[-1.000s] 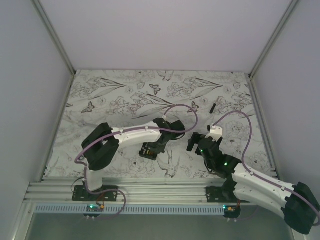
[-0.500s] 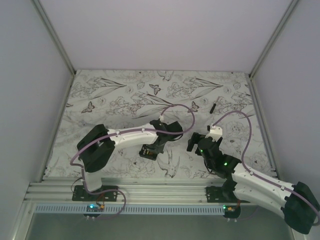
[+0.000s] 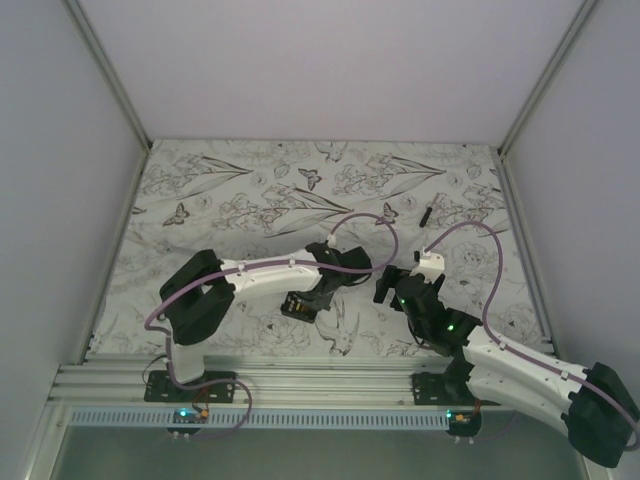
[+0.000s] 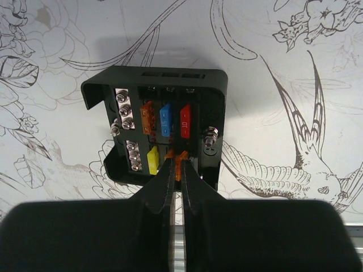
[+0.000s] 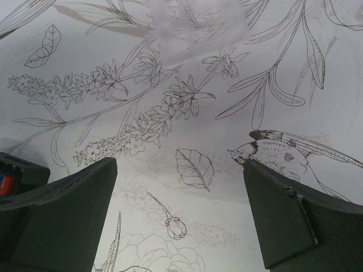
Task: Snap on the fuse box
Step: Install the fuse at the fuse box base.
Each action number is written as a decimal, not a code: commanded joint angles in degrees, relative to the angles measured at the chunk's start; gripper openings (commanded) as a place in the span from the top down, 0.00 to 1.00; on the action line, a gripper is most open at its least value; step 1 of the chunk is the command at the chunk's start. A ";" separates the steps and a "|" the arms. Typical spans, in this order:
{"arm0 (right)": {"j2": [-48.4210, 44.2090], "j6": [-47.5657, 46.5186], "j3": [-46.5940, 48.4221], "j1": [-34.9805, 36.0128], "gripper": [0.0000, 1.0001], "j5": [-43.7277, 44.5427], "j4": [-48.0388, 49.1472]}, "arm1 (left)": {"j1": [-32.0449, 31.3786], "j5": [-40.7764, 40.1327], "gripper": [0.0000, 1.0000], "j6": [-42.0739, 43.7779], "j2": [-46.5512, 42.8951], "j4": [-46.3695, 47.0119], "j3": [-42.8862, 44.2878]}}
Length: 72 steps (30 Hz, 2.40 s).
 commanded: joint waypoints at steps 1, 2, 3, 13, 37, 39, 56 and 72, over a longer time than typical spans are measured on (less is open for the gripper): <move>0.17 0.54 0.27 -0.39 0.00 1.58 0.26 | -1.72 2.45 1.00 1.44 4.58 -0.59 0.65; 0.16 0.54 0.26 -0.39 0.00 1.52 0.26 | -2.03 1.66 1.00 1.74 4.89 -1.16 1.24; 0.22 0.53 0.26 -0.41 0.00 1.58 0.26 | -2.34 0.91 1.00 2.04 5.16 -1.61 1.85; -0.19 0.45 0.00 -0.56 0.00 1.58 0.26 | -2.79 -1.88 1.00 1.94 6.92 -3.41 3.24; -0.62 0.69 -0.27 -0.85 0.00 1.32 0.13 | 0.31 1.49 1.00 -2.21 -3.26 5.76 -8.66; -0.62 0.71 -0.27 -0.87 0.00 1.32 0.17 | -0.28 0.08 1.00 -2.24 -3.87 5.76 -8.77; 0.22 0.51 0.04 -1.05 0.00 1.28 0.58 | -3.46 -4.77 1.00 -0.53 -8.33 12.61 -14.08; 1.03 0.59 0.09 -1.23 0.00 0.80 0.94 | -3.48 -1.81 1.00 -1.19 -11.18 16.26 -18.81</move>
